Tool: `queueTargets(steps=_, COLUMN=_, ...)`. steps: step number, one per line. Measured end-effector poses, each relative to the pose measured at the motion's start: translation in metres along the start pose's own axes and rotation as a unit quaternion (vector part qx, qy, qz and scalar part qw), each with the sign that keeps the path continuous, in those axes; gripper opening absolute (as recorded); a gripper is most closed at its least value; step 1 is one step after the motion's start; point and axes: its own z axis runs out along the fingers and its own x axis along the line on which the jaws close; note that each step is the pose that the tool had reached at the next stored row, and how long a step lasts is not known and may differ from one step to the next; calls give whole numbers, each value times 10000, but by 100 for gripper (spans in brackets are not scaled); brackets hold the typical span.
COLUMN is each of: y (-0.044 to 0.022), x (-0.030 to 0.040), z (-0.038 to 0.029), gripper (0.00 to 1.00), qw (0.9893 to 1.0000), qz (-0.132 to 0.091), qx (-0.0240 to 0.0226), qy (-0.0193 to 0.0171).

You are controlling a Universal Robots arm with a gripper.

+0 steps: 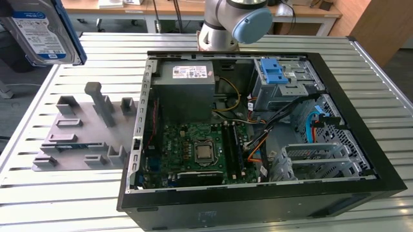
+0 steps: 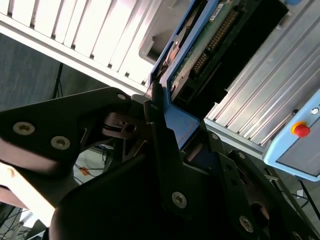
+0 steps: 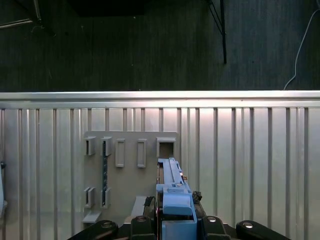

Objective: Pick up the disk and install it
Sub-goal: 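Pick up the disk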

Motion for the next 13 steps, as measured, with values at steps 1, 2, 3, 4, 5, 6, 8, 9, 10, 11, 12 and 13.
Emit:
queueTargets(steps=1, y=0, x=0, z=-16, gripper=37, qw=10000, qz=0, qx=0, qy=0)
queueTargets(steps=2, y=0, x=0, z=-31, gripper=37, qw=10000, qz=0, qx=0, qy=0)
queueTargets(steps=3, y=0, x=1, z=-44, gripper=37, qw=10000, qz=0, qx=0, qy=0)
queueTargets(steps=4, y=-1, x=1, z=-56, gripper=37, qw=10000, qz=0, qx=0, qy=0)
queueTargets(steps=5, y=-1, x=1, z=-67, gripper=37, qw=10000, qz=0, qx=0, qy=0)
queueTargets(steps=6, y=-1, x=1, z=-79, gripper=37, qw=10000, qz=0, qx=0, qy=0)
queueTargets(steps=8, y=-1, x=1, z=-98, gripper=37, qw=10000, qz=0, qx=0, qy=0)
queueTargets(steps=9, y=-1, x=1, z=-107, gripper=37, qw=10000, qz=0, qx=1, qy=0)
queueTargets(steps=10, y=-2, x=2, z=-118, gripper=37, qw=10000, qz=0, qx=0, qy=0)
queueTargets(steps=11, y=-2, x=2, z=-128, gripper=37, qw=10000, qz=0, qx=0, qy=0)
queueTargets(steps=12, y=-2, x=2, z=-138, gripper=37, qw=10000, qz=0, qx=0, qy=0)
queueTargets(steps=13, y=-2, x=2, z=-149, gripper=37, qw=10000, qz=0, qx=0, qy=0)
